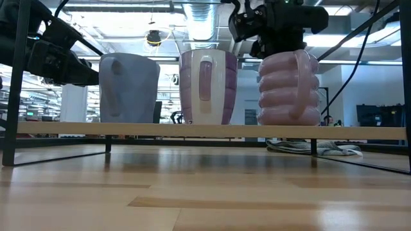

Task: Stack small to large cups/mugs on shelf
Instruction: Put the purple mug on the shelf, then return to Home Position

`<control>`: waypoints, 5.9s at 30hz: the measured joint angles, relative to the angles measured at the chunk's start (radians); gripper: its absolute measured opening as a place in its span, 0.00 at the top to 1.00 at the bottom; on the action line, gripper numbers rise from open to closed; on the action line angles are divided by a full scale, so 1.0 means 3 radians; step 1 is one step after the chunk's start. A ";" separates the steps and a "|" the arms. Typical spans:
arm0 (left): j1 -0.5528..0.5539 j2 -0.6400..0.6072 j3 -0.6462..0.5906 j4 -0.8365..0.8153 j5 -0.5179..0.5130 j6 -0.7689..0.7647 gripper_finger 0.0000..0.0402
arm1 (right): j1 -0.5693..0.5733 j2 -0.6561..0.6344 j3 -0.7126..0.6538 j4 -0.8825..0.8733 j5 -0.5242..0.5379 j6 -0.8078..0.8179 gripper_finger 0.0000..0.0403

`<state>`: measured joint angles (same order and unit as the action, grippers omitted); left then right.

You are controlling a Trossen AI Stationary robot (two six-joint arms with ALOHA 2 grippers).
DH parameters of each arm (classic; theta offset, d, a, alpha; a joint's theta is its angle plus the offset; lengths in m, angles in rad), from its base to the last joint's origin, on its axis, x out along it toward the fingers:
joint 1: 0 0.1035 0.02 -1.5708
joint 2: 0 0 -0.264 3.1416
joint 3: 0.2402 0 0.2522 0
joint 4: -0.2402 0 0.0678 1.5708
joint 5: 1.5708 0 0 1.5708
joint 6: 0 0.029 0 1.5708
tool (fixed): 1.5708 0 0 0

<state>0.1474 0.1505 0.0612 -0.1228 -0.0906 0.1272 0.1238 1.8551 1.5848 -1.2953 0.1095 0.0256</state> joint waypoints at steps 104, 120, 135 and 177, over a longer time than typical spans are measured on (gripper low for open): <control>0.0001 -0.0042 0.0189 0.0004 0.0240 -0.0093 0.76 | 0.0683 -0.1629 0.1102 -0.0106 0.1237 0.0246 0.44; -0.0001 -0.0487 0.0205 -0.0066 0.0350 -0.0060 0.76 | 0.1040 -0.3634 -0.1926 0.1839 0.1717 0.0176 0.45; -0.0001 -0.0488 0.0207 0.0034 -0.0069 0.0222 0.76 | 0.0392 -0.5140 -0.3772 0.3342 0.1551 -0.0597 0.44; 0.0000 -0.0488 0.0205 0.0251 -0.1229 0.0768 0.76 | -0.2688 -0.5743 -0.4268 0.3670 -0.0267 -0.1047 0.44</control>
<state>0.1474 0.0040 0.1226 -0.0475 -0.4594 0.3576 -0.6826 0.1323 0.3043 -0.1942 0.0293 -0.2885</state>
